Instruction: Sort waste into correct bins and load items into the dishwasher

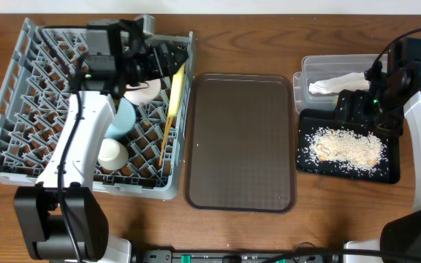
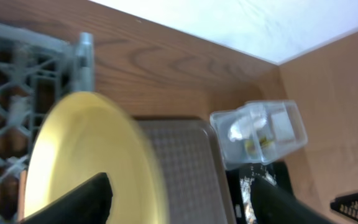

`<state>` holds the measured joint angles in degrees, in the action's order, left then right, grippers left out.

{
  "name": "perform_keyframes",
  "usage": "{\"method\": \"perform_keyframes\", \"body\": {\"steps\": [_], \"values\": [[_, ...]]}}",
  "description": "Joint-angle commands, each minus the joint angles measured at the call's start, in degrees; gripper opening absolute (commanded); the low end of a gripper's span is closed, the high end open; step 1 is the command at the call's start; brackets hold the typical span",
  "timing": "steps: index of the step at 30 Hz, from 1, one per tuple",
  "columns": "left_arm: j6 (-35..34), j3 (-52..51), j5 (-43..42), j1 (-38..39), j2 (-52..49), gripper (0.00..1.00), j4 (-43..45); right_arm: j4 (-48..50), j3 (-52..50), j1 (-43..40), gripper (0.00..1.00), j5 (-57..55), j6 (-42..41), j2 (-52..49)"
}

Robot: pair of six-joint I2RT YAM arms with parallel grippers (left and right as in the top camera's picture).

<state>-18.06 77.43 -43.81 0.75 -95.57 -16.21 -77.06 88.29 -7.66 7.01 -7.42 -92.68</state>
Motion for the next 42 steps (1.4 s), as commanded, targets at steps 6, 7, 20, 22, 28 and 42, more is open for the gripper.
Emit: {"method": "perform_keyframes", "body": {"steps": [6, 7, 20, 22, 28, 42], "values": [[6.95, 0.11, 9.14, -2.73, 7.65, 0.83, -9.77, 3.76, 0.04, 0.09, 0.99, 1.70, -0.22, 1.18], [8.26, 0.11, 12.98, -2.43, 8.55, 0.83, -12.74, 5.33, 0.04, 0.42, 0.99, 2.51, -0.22, 1.18], [8.79, 0.04, 39.36, -1.38, 10.75, 0.90, -43.87, 24.06, 0.04, 8.96, 0.99, -1.18, 2.58, 0.15], [8.39, 0.04, 39.36, -1.38, 10.75, 0.90, -47.71, 21.07, 0.02, 9.31, 0.99, -1.20, 3.67, 0.13], [7.96, -1.70, 39.32, -1.36, 14.05, 0.90, -51.49, 14.12, -0.35, 9.29, 0.99, -1.20, 3.67, 0.79], [12.11, -26.16, 35.69, -1.31, 53.99, 0.90, -36.00, 31.26, -32.20, 9.77, 0.99, -4.57, 2.32, 35.01]]}}
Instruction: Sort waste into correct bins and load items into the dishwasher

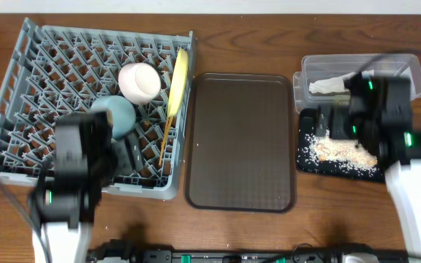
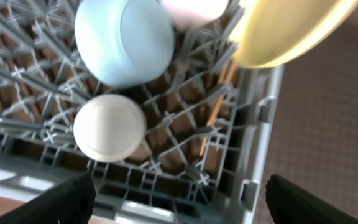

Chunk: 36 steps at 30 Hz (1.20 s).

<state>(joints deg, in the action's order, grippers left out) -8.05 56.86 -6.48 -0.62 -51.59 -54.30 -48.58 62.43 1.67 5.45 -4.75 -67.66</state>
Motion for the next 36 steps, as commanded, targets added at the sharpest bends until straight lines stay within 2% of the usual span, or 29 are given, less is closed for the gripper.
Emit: {"method": "perform_keyframes", "body": {"steps": [1, 4, 9, 17, 24, 30, 36], "values": [[1.97, -7.04, -1.64, 0.07, 13.11, 0.90, 2.58, 3.82, -8.46, 0.44, 0.99, -3.91, -0.48, 13.31], [1.99, -9.35, -1.64, 0.07, 21.35, 0.91, 2.34, 4.04, -13.18, 0.44, 0.99, -4.61, -0.48, 22.27], [2.01, -9.51, -1.64, 0.07, 28.35, 0.90, 1.07, -0.09, -15.72, 0.44, 0.99, -4.57, -0.52, 30.69], [2.01, -9.51, -1.64, 0.07, 29.68, 0.91, 0.61, -12.22, -15.72, 0.44, 0.99, -4.57, -0.50, 33.16], [2.01, -9.51, -1.64, 0.07, 29.68, 0.91, 0.59, -18.08, -15.72, 0.44, 0.99, -4.59, -0.50, 33.16], [2.01, -9.51, -1.64, 0.07, 29.68, 0.91, 0.61, -17.44, -15.72, 0.44, 0.99, -6.71, -0.31, 33.16], [2.01, -9.51, -1.64, 0.07, 29.68, 0.91, 0.61, -3.80, -18.95, 1.38, 0.99, -6.67, 3.74, 38.03]]}}
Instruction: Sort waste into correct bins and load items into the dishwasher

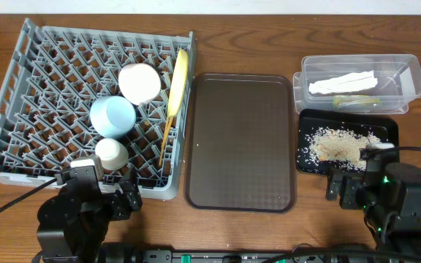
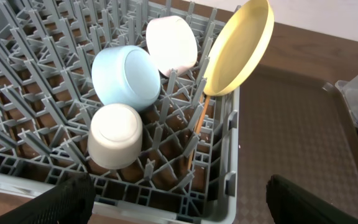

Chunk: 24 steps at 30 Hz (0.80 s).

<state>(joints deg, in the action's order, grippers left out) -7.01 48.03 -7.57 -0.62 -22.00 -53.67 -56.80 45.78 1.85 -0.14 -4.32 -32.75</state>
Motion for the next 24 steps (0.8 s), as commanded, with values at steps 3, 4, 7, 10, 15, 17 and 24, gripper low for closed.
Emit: {"method": "perform_keyframes", "body": {"steps": [3, 4, 7, 10, 15, 17, 24], "values": [[0.96, -0.68, -0.55, 0.07, 0.09, 0.91, -0.02, 15.23, -7.91, 1.66, 0.99, -0.87, 4.42, 9.16], [0.96, -0.68, -0.55, 0.07, 0.09, 0.91, -0.02, 19.15, -10.58, 1.66, 0.99, -0.85, 4.39, 12.04], [0.96, -0.68, -0.55, 0.07, 0.09, 0.91, -0.02, 28.81, -17.90, 1.66, 0.99, 0.33, 4.39, 19.67], [0.96, -0.68, -0.55, 0.07, 0.09, 0.91, -0.02, 37.86, -24.30, 1.66, 0.99, 0.66, 4.39, 25.18], [0.96, -0.68, -0.55, 0.07, 0.09, 0.91, -0.02, 55.06, -35.21, 1.66, 0.99, 0.87, 4.39, 31.15], [0.96, -0.68, -0.52, 0.07, 0.09, 0.91, -0.04, 60.48, -38.56, 1.66, 0.99, 0.87, 4.39, 32.39], [0.96, -0.68, -0.55, 0.07, 0.09, 0.91, -0.02, 72.11, -45.46, 1.66, 0.99, 0.83, 4.57, 32.48]]}}
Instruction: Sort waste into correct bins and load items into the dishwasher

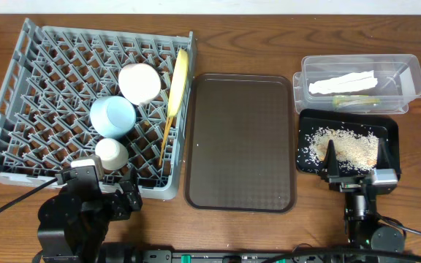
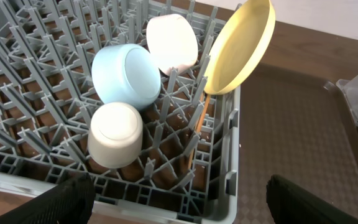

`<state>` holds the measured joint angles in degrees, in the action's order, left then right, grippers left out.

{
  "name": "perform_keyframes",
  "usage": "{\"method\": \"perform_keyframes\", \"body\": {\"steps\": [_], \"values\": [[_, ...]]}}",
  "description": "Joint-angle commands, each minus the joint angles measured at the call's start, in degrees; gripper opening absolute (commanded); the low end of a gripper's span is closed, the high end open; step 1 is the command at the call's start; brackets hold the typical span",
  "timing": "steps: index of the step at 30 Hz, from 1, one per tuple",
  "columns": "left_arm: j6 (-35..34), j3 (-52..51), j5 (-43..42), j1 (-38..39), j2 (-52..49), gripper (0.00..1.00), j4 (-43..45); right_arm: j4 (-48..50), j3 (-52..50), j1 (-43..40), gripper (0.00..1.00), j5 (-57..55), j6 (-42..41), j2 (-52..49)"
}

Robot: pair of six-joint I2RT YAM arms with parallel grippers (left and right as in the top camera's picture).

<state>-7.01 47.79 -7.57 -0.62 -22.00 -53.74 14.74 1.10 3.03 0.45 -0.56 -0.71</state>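
The grey dish rack (image 1: pixel 20 95) holds a pale pink cup (image 2: pixel 172 43), a light blue cup (image 2: pixel 125 74), a small white cup (image 2: pixel 115 134), a yellow plate (image 2: pixel 240 46) standing on edge at its right side, and an orange stick (image 2: pixel 196 130). My left gripper (image 2: pixel 182 208) hangs open in front of the rack's near wall and holds nothing. My right gripper (image 1: pixel 356 156) is at the front edge of the black tray (image 1: pixel 393 131) of rice, with its fingers apart and empty. The clear bin (image 1: pixel 408 73) holds paper and a green scrap.
A brown serving tray (image 1: pixel 241 141) lies bare between the rack and the bins. Both arm bases sit at the table's front edge, the left arm (image 1: pixel 86 212) below the rack and the right arm (image 1: pixel 368 219) below the black tray.
The right arm has shifted left at the front edge, and its two fingers now show apart over the black tray's near rim. The left arm and the rack's contents are unchanged.
My left gripper was at the rack's right side with the yellow plate between its open fingers, and the right was over the bins. Then both arms were nearer the front, the plate standing alone in the rack. Both now rest at the table's front edge.
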Motion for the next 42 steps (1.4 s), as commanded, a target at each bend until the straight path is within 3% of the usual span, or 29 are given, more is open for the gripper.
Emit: {"method": "perform_keyframes", "body": {"steps": [1, 4, 9, 42], "values": [[0.96, -0.44, -0.55, 0.07, 0.09, 0.91, 0.04, 0.24, -0.79, 0.48, 0.99, 0.22, 2.03, 0.44], [0.96, -0.44, -0.55, 0.07, 0.09, 0.91, 0.04, -3.82, -0.79, 0.26, 0.99, 0.22, 4.59, 0.44], [0.96, -0.44, -0.55, 0.07, 0.09, 0.91, 0.02, -19.65, -0.76, 0.26, 0.99, 0.96, 5.27, 0.44], [0.96, -0.44, -0.55, 0.07, 0.09, 0.91, 0.04, -18.97, -0.79, 0.26, 0.99, 0.90, 5.35, 0.26]]}}
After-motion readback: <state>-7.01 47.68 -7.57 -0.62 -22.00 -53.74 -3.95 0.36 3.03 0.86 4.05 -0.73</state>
